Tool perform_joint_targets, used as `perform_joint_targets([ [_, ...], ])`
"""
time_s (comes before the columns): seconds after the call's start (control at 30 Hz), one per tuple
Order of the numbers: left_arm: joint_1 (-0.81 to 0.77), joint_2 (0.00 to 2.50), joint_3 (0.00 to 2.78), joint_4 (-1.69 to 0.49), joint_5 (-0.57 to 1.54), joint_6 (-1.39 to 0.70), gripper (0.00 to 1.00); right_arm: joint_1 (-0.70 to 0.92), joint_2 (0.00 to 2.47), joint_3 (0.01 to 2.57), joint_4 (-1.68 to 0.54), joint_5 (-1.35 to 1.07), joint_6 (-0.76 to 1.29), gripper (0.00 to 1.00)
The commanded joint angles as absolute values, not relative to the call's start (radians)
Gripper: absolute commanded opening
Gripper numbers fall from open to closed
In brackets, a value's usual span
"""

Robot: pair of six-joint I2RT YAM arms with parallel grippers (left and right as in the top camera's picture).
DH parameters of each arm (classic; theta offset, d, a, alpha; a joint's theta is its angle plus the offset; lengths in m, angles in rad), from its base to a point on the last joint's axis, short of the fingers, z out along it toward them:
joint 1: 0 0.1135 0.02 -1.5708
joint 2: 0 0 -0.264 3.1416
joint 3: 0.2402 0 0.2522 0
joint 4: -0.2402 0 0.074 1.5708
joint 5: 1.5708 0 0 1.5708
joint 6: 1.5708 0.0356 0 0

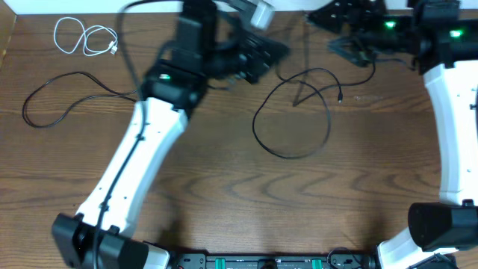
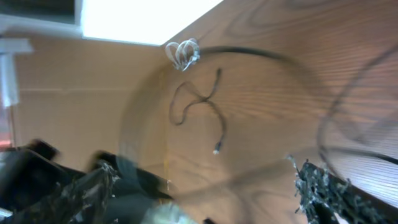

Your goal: Untangle cables

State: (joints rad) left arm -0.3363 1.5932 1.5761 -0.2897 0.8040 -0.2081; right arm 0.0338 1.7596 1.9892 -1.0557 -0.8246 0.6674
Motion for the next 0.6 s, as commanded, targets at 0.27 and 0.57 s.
perform_joint_targets([
  [0.27,-0.131,1.396,1.589,0.044,0.758,-0.636,0.07,-0.210,1.747,2.004,-1.304,-0.517,0.425,0.99],
  [0.57,-0.132,1.367,1.633,0.461,0.632,-0.877,0.08,-0.207,1.747,2.004,-1.356,-0.387,0.410,0.99],
])
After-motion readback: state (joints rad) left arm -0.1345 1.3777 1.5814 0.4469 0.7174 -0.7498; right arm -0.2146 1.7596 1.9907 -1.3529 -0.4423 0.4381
